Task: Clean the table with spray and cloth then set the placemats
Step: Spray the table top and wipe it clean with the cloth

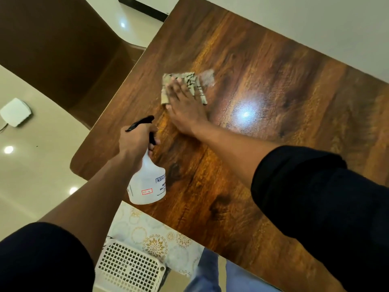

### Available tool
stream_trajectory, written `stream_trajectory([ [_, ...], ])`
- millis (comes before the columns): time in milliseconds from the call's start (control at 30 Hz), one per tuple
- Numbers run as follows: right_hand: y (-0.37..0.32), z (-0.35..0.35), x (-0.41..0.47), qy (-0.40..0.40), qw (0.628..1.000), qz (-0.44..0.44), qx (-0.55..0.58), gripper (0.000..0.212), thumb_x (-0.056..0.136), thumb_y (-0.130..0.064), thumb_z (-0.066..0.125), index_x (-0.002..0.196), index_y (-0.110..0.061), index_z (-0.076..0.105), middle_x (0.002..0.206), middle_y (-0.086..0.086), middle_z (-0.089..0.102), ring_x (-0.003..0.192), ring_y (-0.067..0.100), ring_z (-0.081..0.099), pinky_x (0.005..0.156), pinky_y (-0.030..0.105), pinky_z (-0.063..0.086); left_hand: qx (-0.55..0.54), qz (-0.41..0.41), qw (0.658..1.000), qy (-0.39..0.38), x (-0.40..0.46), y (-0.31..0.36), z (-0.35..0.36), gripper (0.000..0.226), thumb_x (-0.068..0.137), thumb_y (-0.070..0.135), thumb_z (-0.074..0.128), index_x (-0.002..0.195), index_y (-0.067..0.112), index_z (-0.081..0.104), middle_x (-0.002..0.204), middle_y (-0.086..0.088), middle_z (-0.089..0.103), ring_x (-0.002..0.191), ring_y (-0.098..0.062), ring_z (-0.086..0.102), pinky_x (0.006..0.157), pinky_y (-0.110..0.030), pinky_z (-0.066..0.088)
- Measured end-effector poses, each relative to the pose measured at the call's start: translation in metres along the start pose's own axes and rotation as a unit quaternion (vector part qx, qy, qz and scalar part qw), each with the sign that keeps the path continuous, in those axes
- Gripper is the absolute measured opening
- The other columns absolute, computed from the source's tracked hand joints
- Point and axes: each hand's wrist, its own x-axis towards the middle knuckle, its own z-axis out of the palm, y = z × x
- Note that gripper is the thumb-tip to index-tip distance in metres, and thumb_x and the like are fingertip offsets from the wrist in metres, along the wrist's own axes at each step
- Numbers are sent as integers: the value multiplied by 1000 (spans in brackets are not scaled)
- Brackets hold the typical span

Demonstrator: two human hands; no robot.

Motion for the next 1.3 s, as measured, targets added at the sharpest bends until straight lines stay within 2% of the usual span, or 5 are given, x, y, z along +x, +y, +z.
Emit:
stream_trajectory([
  [233,-9,20,-20,4,977,-195,-84,65,109,-48,21,166,-19,16,175,2,7,162,19,2,128,49,2,-2,0,1000,4,1,12,2,24,92,18,68,103,-2,75,71,-12,69,43,-11,47,41,-24,40],
  [633,104,-35,33,35,984,166,48,69,109,-51,16,167,-19,-5,174,3,-12,160,25,-15,128,53,-6,-14,-16,1000,-12,-5,5,18,14,95,18,69,98,5,71,75,-12,70,44,-8,48,41,-20,43],
  [800,115,-41,28,40,976,205,67,66,111,-47,20,167,-19,-1,175,1,-10,160,24,-13,129,52,-2,-18,-13,1000,-16,-7,6,19,16,92,18,70,98,3,71,73,-13,71,44,-9,49,43,-22,42],
  [1133,-6,10,-12,-23,996,-87,-11,68,109,-50,21,167,-22,3,175,0,-4,161,19,-7,128,56,2,-26,-17,1000,3,-9,8,19,15,90,21,69,85,7,70,74,-12,70,43,-8,46,42,-22,39],
  [1300,26,-4,-5,-27,997,-78,8,67,110,-51,21,167,-25,-3,175,-5,-11,160,15,-12,129,51,0,-23,-26,999,0,-9,8,26,18,88,20,71,94,3,70,76,-14,72,42,-10,47,41,-21,41],
])
